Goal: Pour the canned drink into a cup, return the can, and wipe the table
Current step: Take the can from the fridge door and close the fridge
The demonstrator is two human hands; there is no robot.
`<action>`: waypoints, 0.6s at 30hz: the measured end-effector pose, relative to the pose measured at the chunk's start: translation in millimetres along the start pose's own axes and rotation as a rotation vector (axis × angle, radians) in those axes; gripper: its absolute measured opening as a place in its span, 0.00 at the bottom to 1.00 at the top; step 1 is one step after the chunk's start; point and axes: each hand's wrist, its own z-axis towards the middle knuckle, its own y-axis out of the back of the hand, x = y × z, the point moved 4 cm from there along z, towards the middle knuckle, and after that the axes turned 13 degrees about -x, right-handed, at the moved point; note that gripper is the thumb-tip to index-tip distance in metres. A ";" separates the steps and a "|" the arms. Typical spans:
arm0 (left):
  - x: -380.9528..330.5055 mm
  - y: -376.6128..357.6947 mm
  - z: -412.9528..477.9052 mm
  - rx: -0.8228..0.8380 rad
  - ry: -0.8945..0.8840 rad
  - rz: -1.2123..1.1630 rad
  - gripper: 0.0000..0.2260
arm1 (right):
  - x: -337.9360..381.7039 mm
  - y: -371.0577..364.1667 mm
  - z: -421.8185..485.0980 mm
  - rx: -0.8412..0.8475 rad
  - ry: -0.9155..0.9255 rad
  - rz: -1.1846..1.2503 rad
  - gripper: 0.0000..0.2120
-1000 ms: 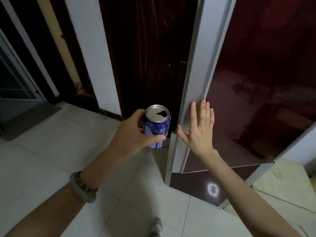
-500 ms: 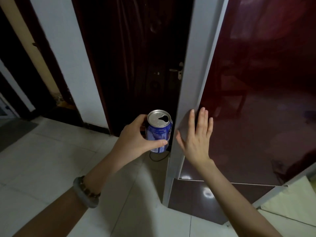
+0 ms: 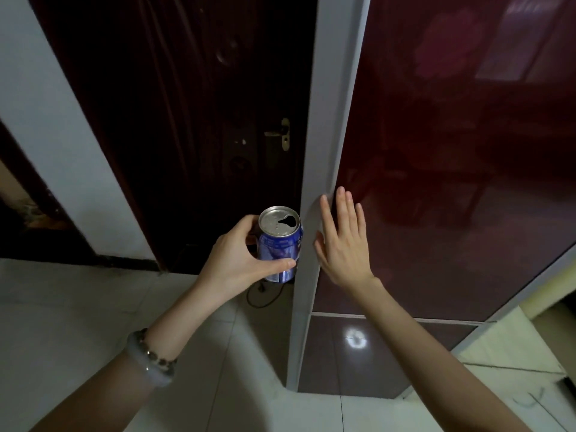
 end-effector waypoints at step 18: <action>5.7 -1.9 22.4 0.137 -0.099 -0.049 0.27 | 8.3 21.2 0.5 0.191 -0.246 0.258 0.34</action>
